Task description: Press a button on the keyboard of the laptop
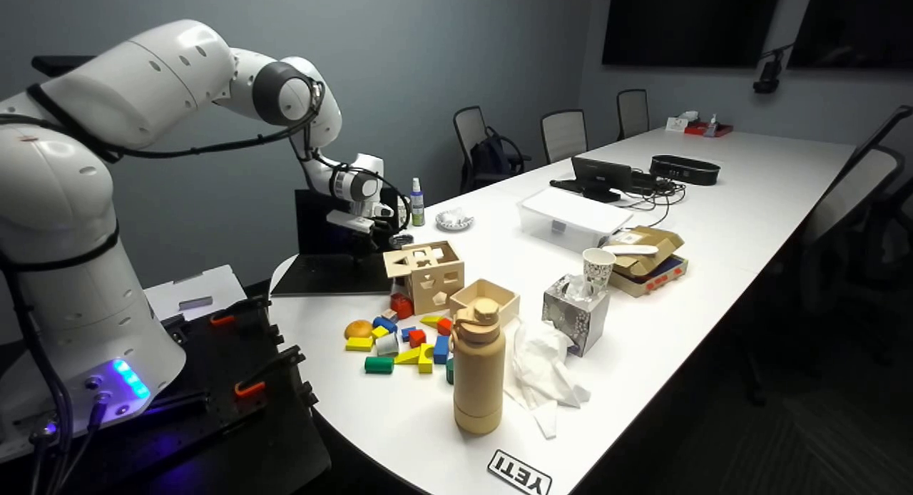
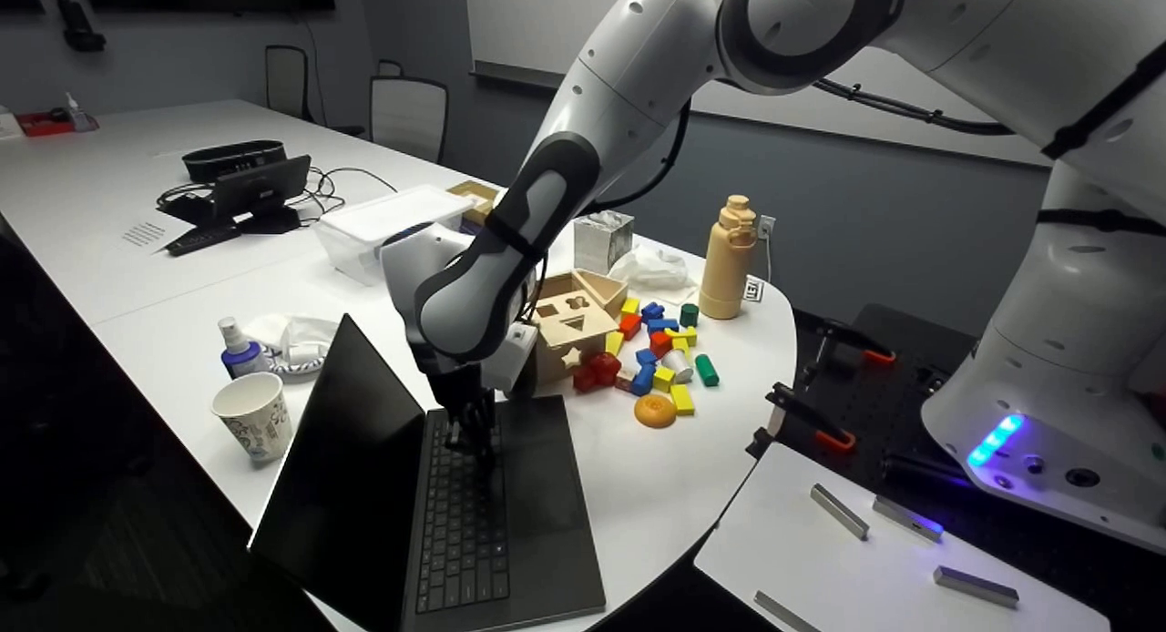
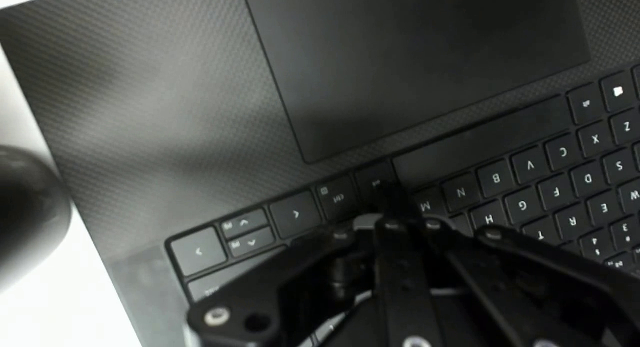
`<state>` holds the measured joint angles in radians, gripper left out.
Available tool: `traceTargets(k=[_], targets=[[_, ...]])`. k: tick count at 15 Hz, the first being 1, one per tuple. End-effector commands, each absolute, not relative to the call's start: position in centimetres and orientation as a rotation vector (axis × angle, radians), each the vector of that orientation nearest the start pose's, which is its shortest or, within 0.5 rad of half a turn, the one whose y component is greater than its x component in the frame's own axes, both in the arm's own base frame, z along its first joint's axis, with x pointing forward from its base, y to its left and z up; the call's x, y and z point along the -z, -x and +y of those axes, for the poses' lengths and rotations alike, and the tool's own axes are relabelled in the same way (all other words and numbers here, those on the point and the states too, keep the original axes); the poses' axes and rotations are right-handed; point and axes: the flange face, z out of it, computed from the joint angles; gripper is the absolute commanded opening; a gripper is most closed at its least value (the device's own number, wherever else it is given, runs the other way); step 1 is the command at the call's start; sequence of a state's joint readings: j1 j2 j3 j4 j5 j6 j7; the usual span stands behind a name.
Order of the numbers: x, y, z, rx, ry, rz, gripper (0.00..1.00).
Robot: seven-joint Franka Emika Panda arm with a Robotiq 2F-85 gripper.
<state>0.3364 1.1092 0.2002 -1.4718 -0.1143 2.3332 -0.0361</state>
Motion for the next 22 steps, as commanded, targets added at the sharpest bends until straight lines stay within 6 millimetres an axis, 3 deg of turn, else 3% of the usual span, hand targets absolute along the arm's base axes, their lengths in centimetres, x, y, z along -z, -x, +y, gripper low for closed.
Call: traceTargets(k=[1, 9, 16, 18, 22], targets=[[-1.4, -58.6, 33.0, -0.373, 2.913, -0.900, 0.00], [-9.9, -61.5, 33.1, -0.217, 2.916, -0.912, 0.00], [-17.6, -62.8, 29.1, -0.365, 3.082, -0.732, 0.00], [-19.7, -62.9, 28.0, -0.369, 3.102, -0.679, 0.27], [-23.6, -62.8, 25.6, -0.317, 3.077, -0.647, 0.56]])
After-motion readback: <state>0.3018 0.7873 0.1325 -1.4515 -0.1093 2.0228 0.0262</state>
